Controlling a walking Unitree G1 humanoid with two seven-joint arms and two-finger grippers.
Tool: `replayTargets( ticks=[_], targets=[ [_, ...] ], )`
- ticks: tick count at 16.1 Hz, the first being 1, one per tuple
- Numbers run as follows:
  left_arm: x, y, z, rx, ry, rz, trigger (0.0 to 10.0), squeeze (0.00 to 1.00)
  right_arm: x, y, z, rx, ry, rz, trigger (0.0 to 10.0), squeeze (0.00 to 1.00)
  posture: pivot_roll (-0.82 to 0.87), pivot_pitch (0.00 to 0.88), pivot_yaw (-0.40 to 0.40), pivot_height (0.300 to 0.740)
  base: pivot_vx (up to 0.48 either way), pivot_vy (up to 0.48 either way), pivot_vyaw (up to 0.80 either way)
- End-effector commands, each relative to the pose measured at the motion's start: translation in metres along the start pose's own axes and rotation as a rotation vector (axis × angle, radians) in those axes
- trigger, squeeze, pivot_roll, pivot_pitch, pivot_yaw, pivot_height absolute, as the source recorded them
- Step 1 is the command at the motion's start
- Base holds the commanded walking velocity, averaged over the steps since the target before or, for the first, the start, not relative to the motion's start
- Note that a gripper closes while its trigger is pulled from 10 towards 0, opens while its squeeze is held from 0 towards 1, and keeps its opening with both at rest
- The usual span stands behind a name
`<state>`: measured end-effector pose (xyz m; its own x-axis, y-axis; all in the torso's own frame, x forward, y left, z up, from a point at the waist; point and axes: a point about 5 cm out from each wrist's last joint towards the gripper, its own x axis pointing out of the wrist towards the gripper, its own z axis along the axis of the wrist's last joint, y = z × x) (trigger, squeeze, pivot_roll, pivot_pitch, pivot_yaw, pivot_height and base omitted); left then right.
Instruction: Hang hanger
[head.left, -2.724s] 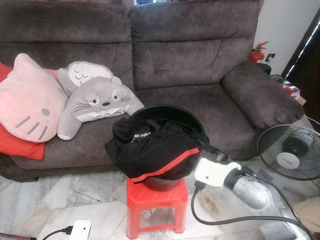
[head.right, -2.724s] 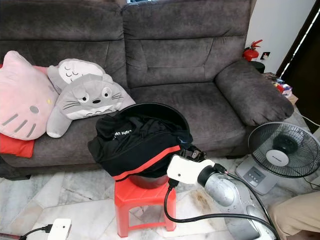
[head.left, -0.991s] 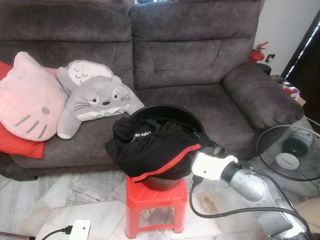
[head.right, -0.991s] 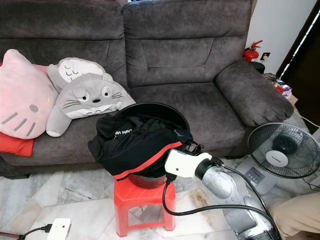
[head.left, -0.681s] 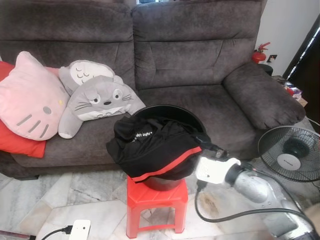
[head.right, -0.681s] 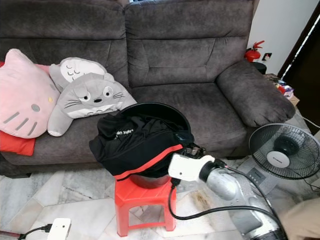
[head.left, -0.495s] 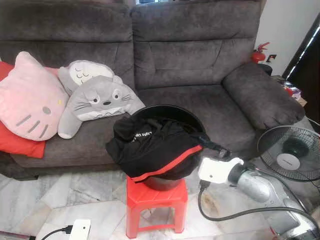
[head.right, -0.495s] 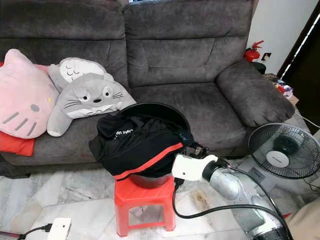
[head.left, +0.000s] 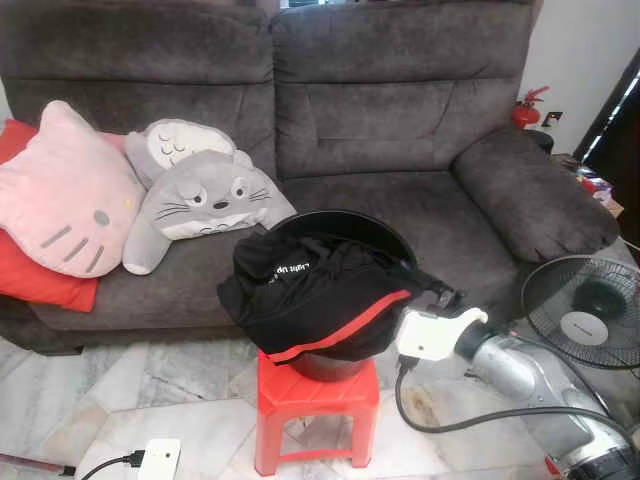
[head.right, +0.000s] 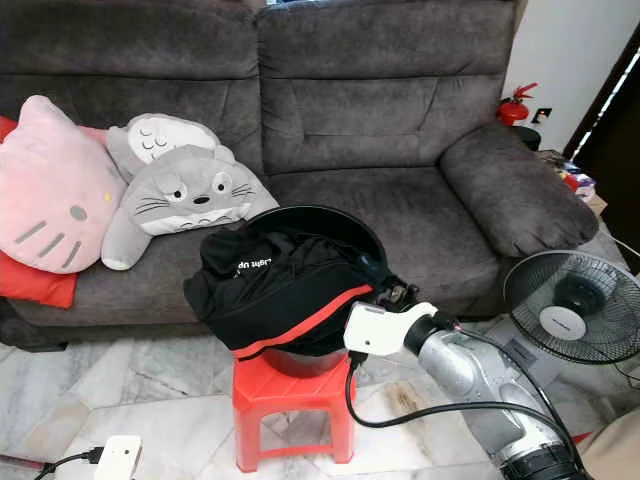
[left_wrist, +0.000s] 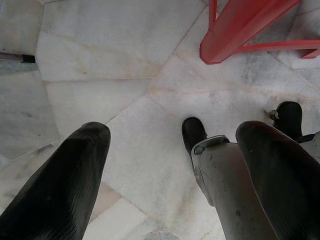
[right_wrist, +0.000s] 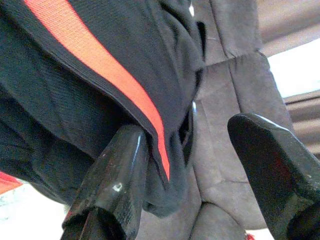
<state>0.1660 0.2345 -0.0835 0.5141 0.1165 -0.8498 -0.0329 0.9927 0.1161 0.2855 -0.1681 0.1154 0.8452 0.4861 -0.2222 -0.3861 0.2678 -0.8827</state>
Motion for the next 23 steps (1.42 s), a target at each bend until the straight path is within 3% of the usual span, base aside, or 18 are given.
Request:
replayTargets(
  ticks=[1,10,15,19,23],
  targets=[
    [0.0,-0.001,-0.001,0.002,0.0,-0.001,10.0,0.0,0.002,0.0,0.001,0.003,-0.004,0.027,10.0,0.0,-0.19,0.0,-0.03,0.74,0.0,0.0,0.0],
    [0.0,-0.001,-0.001,0.0,-0.001,0.004,10.0,0.0,0.01,-0.006,0.026,-0.023,-0.175,0.0,10.0,0.0,-0.18,0.0,-0.033,0.74,0.0,0.0,0.0],
    [0.0,-0.002,0.0,-0.014,-0.006,0.007,10.0,0.0,0.017,-0.004,0.021,-0.039,-0.139,0.049,10.0,0.0,-0.17,0.0,-0.047,0.74,0.0,0.0,0.0],
    [0.0,-0.002,0.001,-0.033,-0.013,0.015,10.0,0.0,0.03,-0.007,0.018,-0.062,-0.111,0.102,10.0,0.0,-0.16,0.0,-0.056,0.74,0.0,0.0,0.0],
    [0.001,-0.003,0.002,-0.039,-0.018,0.02,10.0,0.0,0.049,-0.004,0.04,-0.073,-0.226,0.119,10.0,0.0,-0.15,0.0,-0.061,0.74,0.0,0.0,0.0]
  ],
)
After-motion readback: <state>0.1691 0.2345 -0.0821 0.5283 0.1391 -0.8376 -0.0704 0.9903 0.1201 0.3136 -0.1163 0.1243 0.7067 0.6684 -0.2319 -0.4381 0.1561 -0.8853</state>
